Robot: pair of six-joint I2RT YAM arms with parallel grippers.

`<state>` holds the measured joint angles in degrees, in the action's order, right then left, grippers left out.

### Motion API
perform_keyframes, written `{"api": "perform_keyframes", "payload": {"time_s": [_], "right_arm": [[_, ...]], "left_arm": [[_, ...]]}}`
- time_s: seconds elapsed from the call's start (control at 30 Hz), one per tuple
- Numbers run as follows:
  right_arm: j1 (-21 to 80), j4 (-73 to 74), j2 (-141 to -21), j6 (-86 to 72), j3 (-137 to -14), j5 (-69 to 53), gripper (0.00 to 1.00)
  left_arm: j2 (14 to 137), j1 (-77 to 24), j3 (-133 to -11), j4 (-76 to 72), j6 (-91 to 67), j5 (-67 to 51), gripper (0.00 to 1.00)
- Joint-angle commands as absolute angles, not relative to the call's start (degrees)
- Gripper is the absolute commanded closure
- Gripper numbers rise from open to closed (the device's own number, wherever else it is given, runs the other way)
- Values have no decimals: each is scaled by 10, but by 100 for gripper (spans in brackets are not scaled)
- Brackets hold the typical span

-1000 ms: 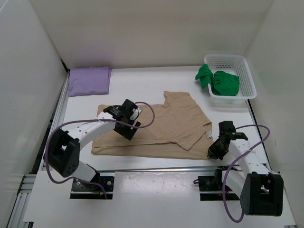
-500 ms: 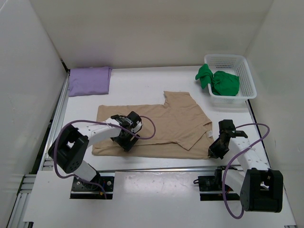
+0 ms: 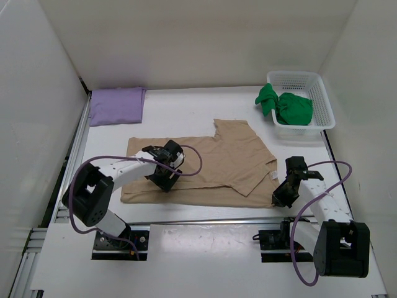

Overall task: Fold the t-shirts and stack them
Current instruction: Fold the flattened tshirt in 1/3 of the way

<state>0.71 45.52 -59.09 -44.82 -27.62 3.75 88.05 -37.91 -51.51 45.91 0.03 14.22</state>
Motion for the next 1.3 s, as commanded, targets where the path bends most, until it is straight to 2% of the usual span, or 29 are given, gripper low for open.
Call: {"api": "perform_keyframes", "payload": {"time_s": [0.0,0.2,0.53,0.97,1.27], "right_arm": [[4,460,-587,-445,-279,54,87],[4,460,-587,-445,-279,54,87],[4,460,-587,-445,-279,54,87],[-1,460,-587,-439,-279,54,87],[-1,460,-587,-439,-279,54,87]], "left_arm": [[847,-378,-541,482,0,101,8],[876,-347,-567,488,0,96,8],[889,-355,-561,505,0,83,8],[951,-349,-573,492,0,122,8],[946,-324,-602,482,0,145,8]]}}
